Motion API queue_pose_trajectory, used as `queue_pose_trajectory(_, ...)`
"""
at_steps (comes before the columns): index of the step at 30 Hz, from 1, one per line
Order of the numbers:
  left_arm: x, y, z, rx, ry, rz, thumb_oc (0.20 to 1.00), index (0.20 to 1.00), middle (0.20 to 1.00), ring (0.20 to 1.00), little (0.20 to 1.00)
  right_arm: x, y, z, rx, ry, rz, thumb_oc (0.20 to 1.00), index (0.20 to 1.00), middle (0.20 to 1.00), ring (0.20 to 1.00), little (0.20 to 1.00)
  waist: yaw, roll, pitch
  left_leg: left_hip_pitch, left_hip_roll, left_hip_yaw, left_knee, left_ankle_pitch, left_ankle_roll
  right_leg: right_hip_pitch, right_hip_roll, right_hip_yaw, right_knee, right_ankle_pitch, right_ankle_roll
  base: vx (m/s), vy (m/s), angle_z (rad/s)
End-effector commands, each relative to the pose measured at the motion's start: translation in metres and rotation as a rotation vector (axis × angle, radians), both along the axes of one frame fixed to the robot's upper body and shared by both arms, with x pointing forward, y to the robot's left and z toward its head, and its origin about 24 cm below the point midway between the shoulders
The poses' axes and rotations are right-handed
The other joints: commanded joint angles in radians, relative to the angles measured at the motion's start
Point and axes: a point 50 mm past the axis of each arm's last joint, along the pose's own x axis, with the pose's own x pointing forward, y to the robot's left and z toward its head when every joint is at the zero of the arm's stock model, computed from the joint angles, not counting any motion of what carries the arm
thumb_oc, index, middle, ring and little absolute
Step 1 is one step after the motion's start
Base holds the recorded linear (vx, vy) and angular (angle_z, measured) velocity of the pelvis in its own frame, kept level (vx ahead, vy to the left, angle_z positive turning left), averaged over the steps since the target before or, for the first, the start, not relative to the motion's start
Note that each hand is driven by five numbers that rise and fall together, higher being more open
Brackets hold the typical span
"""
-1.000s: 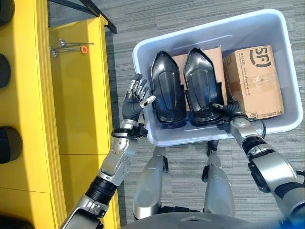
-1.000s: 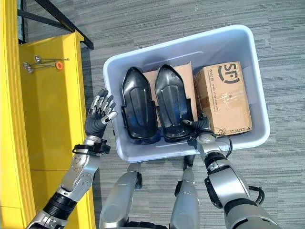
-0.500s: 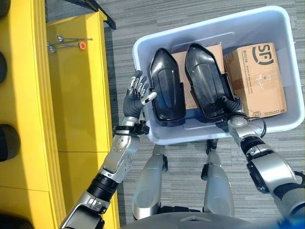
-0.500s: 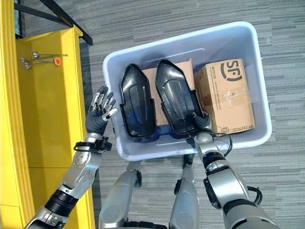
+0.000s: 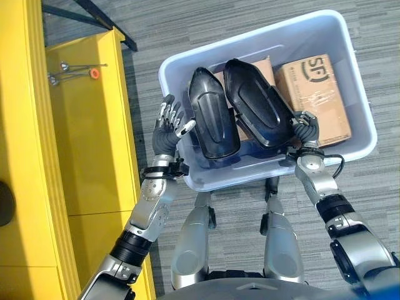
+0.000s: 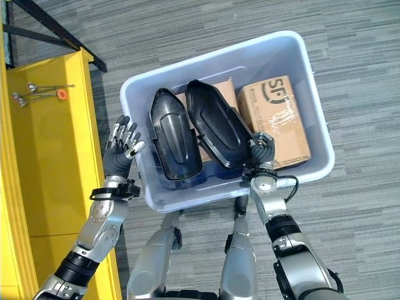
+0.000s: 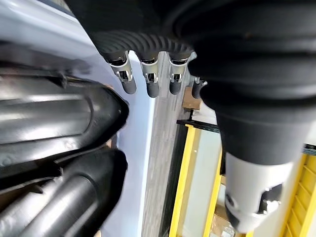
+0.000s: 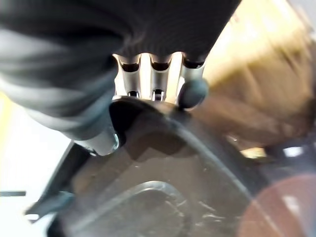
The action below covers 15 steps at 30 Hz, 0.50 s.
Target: Move parts from the plastic box to the shelf.
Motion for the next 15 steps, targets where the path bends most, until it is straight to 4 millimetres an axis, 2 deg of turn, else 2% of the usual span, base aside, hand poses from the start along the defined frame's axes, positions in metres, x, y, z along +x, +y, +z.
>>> queue_pose_trajectory(1,-0.005,0.011,0.021,0.048,-0.117,0.034,1.000,1.000,1.000,1.000,1.000,0.000,0.005,0.020,0.020,-0.139,0.001,0.200,0.200,0.200,0.200,0.200,0.006,-0.060,-0.050,0.082,0.078,0.045,0.008,-0.046,-0.071,0.011,-0.081,0.025,0.008,0.019,0.053,0.02,-0.020,-0.03)
queue_pose_trajectory(12,-0.009,0.020,0.017,0.053,-0.103,0.076,1.000,1.000,1.000,1.000,1.000,-0.019,0.015,0.038,0.097,-0.291,0.075,0.200,0.200,0.200,0.200,0.200,-0.010,-0.074,-0.073,0.116,0.088,0.051,0.008,-0.053,-0.072,0.038,-0.071,0.029,0.010,0.006,0.050,0.01,-0.007,-0.04)
queue_pose_trajectory(15,-0.011,0.025,0.016,0.054,-0.095,0.094,1.000,1.000,1.000,1.000,1.000,-0.026,0.024,0.039,0.205,-0.320,0.157,0.200,0.200,0.200,0.200,0.200,-0.013,-0.080,-0.088,0.131,0.090,0.053,0.008,-0.058,-0.073,0.052,-0.067,0.029,0.010,0.002,0.050,0.00,-0.003,-0.01)
